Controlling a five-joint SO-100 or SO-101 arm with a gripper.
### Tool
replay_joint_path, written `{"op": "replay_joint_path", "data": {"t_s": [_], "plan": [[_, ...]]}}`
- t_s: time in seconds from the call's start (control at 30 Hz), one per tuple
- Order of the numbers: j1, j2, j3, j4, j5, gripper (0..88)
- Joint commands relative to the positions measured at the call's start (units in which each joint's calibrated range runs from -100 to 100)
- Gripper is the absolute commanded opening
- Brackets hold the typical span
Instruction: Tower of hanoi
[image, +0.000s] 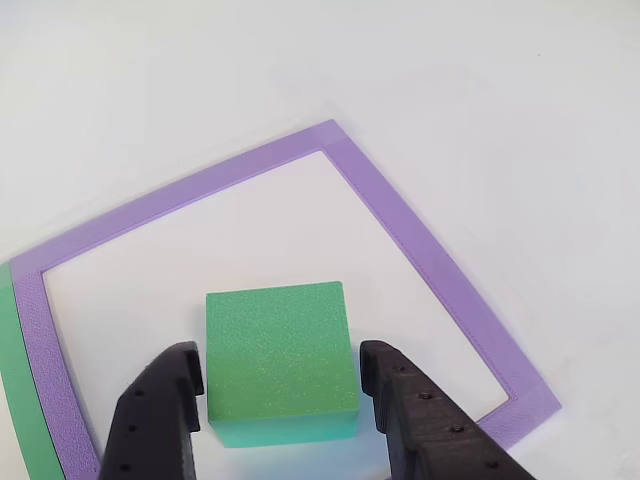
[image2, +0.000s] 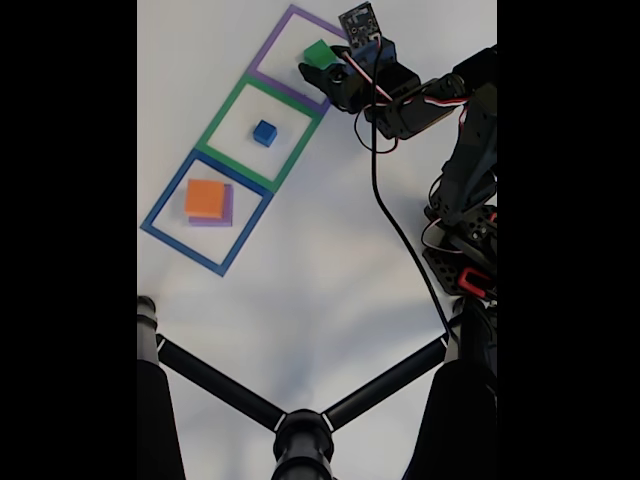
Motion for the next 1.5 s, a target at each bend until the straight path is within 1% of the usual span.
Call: {"op": "replay_joint_path", "data": {"t_s": [0.0, 0.23, 0.4, 0.53, 0.67, 0.73, 0.87, 1.0, 1.07, 1.27, 1.37, 1.47], "plan": [[-1.0, -0.4, -1.2, -0.8, 0.8, 11.0], [-1.2, -0.8, -1.1, -0.1, 0.8, 7.0], [-1.4, -7.1, -1.2, 8.3, 0.8, 6.2], [-2.8, -19.6, -1.4, 22.9, 0.8, 5.9], [-4.5, -34.7, -6.0, 46.1, 0.8, 5.6], [-5.8, -41.4, -10.5, 59.6, 0.8, 5.5], [-10.0, -49.9, -22.2, 83.1, 0.8, 5.4], [-15.3, -53.5, -34.2, 100.2, 0.8, 5.4], [-18.2, -54.8, -38.5, 106.2, 0.8, 5.5], [-24.8, -61.4, -39.7, 116.7, 0.8, 6.0], [-28.7, -62.7, -42.2, 120.2, 0.8, 6.0], [-32.1, -63.3, -42.7, 120.7, 0.8, 5.9]]}}
